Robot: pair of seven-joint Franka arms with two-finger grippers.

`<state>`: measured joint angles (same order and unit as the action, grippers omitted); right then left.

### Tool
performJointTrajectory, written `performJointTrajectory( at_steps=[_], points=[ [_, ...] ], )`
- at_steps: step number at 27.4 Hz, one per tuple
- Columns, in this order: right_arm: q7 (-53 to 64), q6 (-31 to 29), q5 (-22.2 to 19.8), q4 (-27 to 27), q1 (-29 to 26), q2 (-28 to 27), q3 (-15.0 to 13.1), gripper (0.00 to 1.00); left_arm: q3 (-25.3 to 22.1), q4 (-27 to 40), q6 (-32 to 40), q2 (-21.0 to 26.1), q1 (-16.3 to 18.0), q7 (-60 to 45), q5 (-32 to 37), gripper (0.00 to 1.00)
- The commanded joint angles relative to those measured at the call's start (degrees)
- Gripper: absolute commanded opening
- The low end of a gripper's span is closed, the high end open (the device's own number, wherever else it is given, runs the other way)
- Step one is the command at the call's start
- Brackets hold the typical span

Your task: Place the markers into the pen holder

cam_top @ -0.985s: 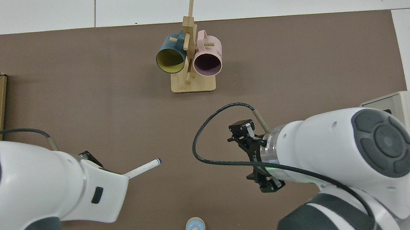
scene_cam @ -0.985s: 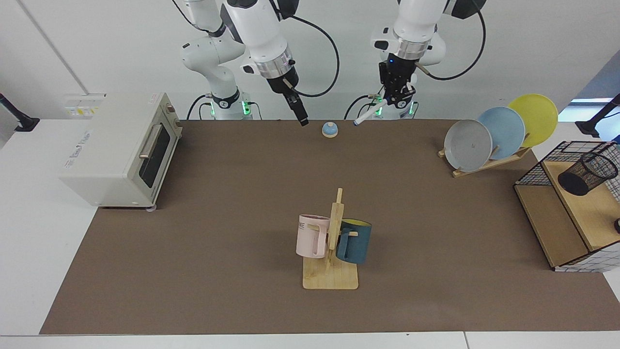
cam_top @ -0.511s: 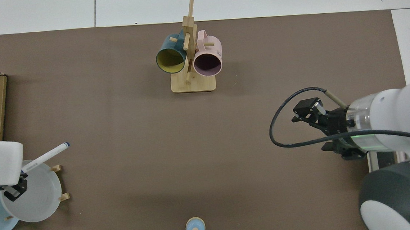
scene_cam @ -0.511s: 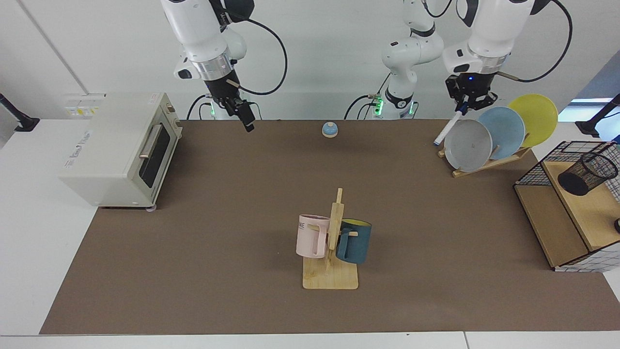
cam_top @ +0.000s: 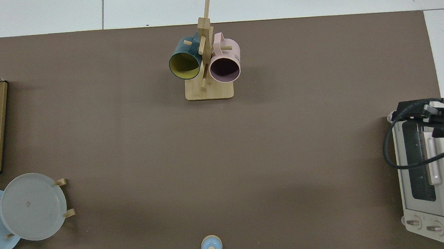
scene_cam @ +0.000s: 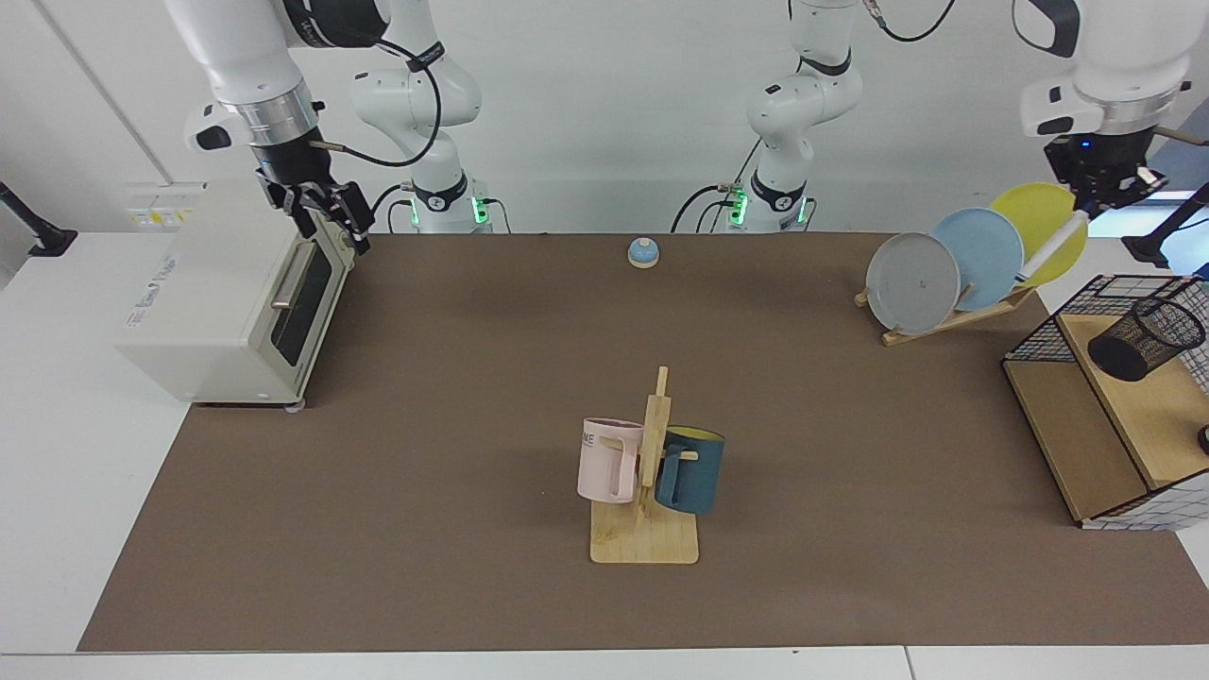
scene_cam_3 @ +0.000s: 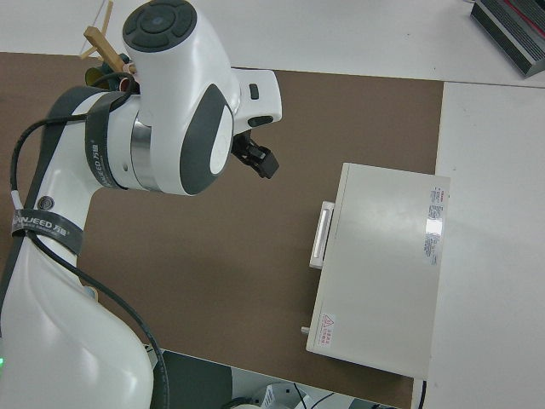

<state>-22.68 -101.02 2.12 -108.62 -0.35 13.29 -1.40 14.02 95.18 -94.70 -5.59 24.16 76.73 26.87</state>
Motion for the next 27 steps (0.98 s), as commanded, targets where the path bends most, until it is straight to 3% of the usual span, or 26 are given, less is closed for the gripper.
performJointTrajectory(
  at_steps=[1, 6, 9, 14, 20, 27],
  points=[
    [10.6, -0.3, -1.3, 0.9, -4.4, 0.5, 1.0, 1.00, -1.4, -7.5, -4.5, 5.8, 2.1, 12.5, 4.3, 0.00],
    [20.9, -0.3, -5.8, 4.8, -4.7, -1.7, 1.5, 1.00, -1.6, -12.6, -5.9, 10.3, 3.3, 23.1, 7.0, 0.00],
    [22.1, -0.3, -6.3, 5.7, -4.6, -2.4, 1.6, 1.00, -1.6, -13.4, -8.2, 12.6, 4.1, 27.6, 10.4, 0.00],
    [22.1, -0.4, -5.7, 6.0, -3.6, -2.6, 1.8, 1.00, -1.8, -13.6, -13.7, 16.0, 4.2, 27.5, 15.3, 0.00],
    [21.4, -3.7, -5.5, 5.9, -2.5, -2.3, 1.8, 1.00, -1.7, -13.6, -14.0, 16.1, 4.2, 27.5, 20.1, 0.00],
    [21.4, -1.8, -5.3, 5.3, -2.3, -1.7, 1.8, 1.00, -1.8, -12.9, -15.6, 17.4, 4.3, 26.6, 21.4, 0.00]
  ],
)
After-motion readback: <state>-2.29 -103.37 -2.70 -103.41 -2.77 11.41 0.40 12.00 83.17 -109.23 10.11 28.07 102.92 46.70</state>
